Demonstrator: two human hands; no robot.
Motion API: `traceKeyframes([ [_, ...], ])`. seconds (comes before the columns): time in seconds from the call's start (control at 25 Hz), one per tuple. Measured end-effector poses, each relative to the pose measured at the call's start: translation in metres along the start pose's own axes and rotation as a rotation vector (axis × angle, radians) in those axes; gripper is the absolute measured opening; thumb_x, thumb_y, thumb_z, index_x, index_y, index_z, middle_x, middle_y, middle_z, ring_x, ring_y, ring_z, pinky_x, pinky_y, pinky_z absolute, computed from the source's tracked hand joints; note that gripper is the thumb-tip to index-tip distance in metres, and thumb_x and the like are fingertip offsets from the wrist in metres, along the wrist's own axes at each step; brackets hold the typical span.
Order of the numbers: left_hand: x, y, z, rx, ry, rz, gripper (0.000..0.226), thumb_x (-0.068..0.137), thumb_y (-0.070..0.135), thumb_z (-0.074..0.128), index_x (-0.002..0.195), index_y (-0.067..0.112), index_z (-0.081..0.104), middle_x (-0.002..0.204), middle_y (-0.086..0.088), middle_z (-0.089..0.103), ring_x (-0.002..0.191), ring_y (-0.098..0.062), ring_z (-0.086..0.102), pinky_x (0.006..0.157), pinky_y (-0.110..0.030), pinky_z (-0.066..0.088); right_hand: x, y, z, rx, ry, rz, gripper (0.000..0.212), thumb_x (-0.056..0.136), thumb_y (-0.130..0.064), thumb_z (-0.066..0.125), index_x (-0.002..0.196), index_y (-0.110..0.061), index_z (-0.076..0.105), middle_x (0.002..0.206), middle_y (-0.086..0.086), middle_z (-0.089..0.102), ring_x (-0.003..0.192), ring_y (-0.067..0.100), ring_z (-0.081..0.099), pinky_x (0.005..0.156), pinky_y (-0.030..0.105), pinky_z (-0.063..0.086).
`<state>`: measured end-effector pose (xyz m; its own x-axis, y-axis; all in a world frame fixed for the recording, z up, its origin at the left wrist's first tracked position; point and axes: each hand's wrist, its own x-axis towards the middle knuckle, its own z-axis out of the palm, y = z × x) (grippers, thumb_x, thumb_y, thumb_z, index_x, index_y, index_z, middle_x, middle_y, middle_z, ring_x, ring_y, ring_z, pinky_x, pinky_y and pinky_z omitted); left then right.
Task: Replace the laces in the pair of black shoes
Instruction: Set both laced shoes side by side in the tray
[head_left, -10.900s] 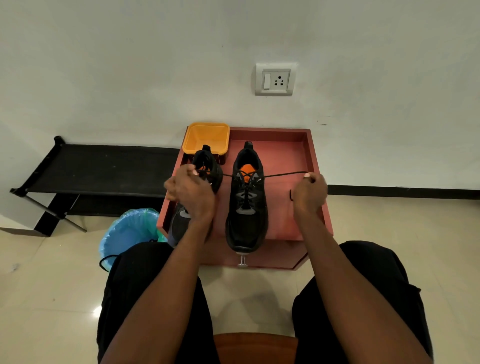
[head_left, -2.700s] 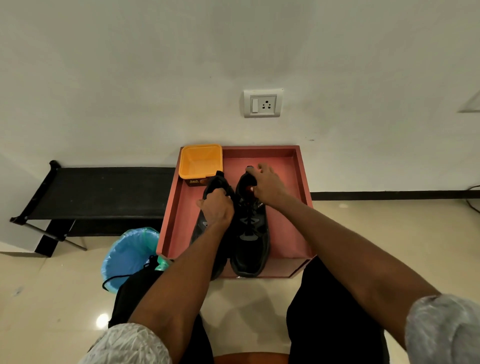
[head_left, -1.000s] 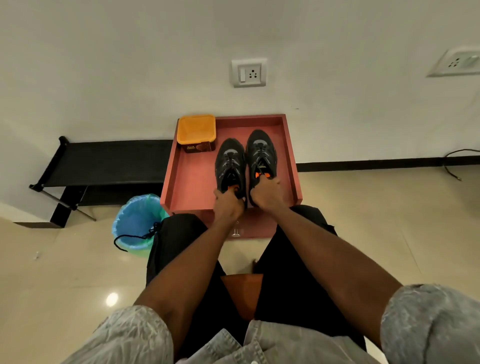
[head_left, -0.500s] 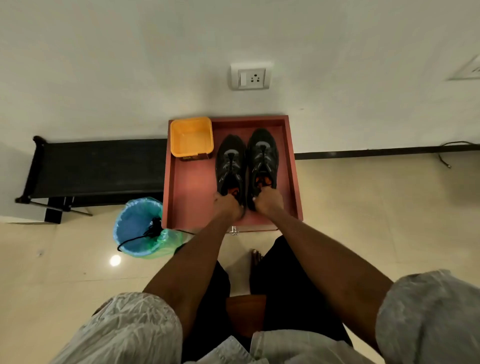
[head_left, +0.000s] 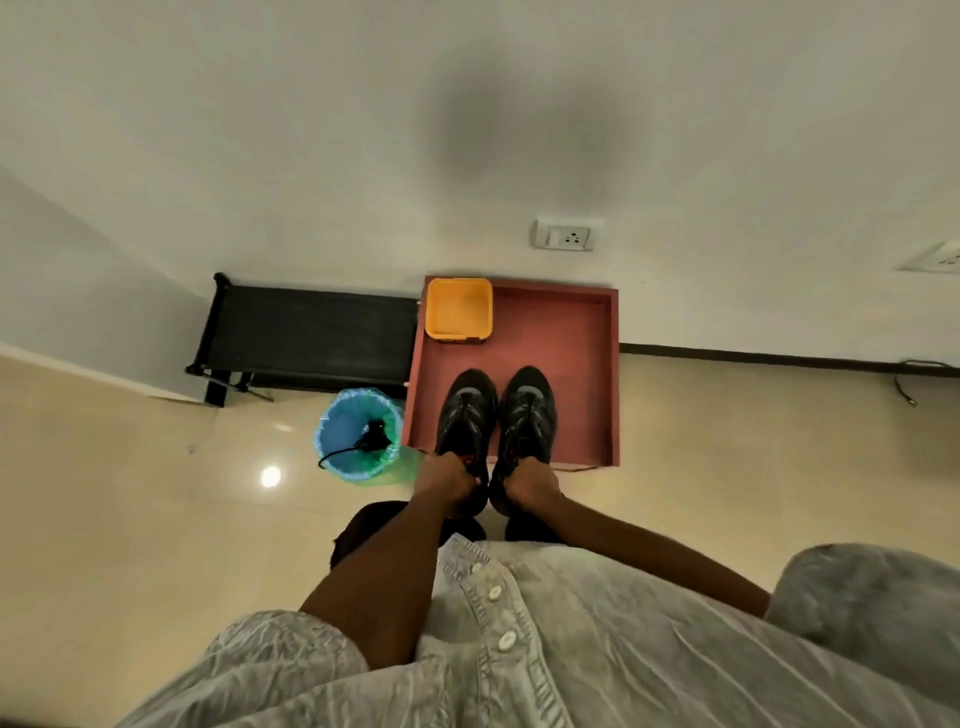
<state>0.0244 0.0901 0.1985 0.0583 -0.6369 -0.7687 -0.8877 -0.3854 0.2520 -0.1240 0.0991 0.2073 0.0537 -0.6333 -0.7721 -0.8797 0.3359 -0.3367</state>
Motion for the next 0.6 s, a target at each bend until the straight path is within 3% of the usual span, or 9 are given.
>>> traceKeyframes([
  [0.08,-0.001,-0.025,-0.016,-0.035,0.007,-0.045,0.041,0.088,0.034,0.067,0.115,0.003,0.066,0.118,-0.017,0.066,0.107,-0.035,0.062,0.089,-0.037,0.051,0.0,-0.027,-0.001,-0.001,-0.04,0.015,0.022,0.099,-0.016,0.05,0.082,-0.006,0.06,0.09,0.013,0.066,0.088,0.033,0.065,0.06,0.032,0.043],
  [0.16,0.001,-0.051,-0.032,-0.065,0.042,-0.082,0.042,0.088,0.035,0.067,0.115,0.003,0.066,0.117,-0.018,0.065,0.106,-0.035,0.062,0.09,-0.038,0.052,0.01,-0.055,0.004,-0.002,-0.081,0.022,0.032,0.096,-0.013,0.052,0.065,-0.011,0.045,0.069,0.006,0.051,0.066,0.025,0.055,0.051,0.028,0.038],
  [0.32,0.02,-0.111,-0.075,-0.125,0.089,-0.096,0.039,0.094,0.035,0.059,0.116,0.003,0.064,0.117,-0.019,0.064,0.113,-0.036,0.055,0.095,-0.038,0.047,0.027,-0.138,0.018,-0.01,-0.142,-0.005,0.032,0.092,-0.011,0.053,0.066,-0.022,0.038,0.07,0.001,0.044,0.083,0.026,0.053,0.083,0.037,0.052],
  [0.4,0.036,-0.145,-0.104,-0.121,0.097,-0.06,0.037,0.096,0.034,0.057,0.117,0.004,0.065,0.117,-0.02,0.064,0.118,-0.038,0.052,0.099,-0.038,0.042,0.036,-0.184,0.029,0.025,-0.128,0.002,0.03,0.092,-0.01,0.053,0.068,-0.021,0.04,0.074,0.003,0.047,0.09,0.026,0.055,0.084,0.036,0.05],
  [0.48,0.047,-0.173,-0.138,-0.114,0.08,-0.021,0.036,0.098,0.032,0.053,0.12,0.006,0.065,0.118,-0.02,0.064,0.12,-0.039,0.05,0.104,-0.039,0.038,0.042,-0.226,0.038,0.069,-0.095,0.032,0.011,0.093,-0.012,0.052,0.084,-0.014,0.058,0.093,0.013,0.06,0.104,0.032,0.061,0.085,0.035,0.047],
  [0.56,0.059,-0.205,-0.168,-0.088,0.074,0.001,0.037,0.099,0.03,0.048,0.125,0.008,0.063,0.122,-0.019,0.063,0.122,-0.039,0.049,0.105,-0.037,0.035,0.052,-0.265,0.057,0.073,-0.036,0.074,0.027,0.094,-0.013,0.051,0.118,-0.006,0.062,0.121,0.02,0.061,0.118,0.036,0.058,0.094,0.038,0.046],
  [0.6,0.063,-0.215,-0.185,-0.097,0.074,0.021,0.039,0.097,0.029,0.048,0.129,0.009,0.06,0.125,-0.018,0.061,0.123,-0.038,0.049,0.104,-0.034,0.035,0.056,-0.283,0.062,0.085,0.002,0.08,0.034,0.095,-0.014,0.05,0.127,-0.005,0.059,0.127,0.02,0.06,0.12,0.037,0.057,0.097,0.039,0.045],
])
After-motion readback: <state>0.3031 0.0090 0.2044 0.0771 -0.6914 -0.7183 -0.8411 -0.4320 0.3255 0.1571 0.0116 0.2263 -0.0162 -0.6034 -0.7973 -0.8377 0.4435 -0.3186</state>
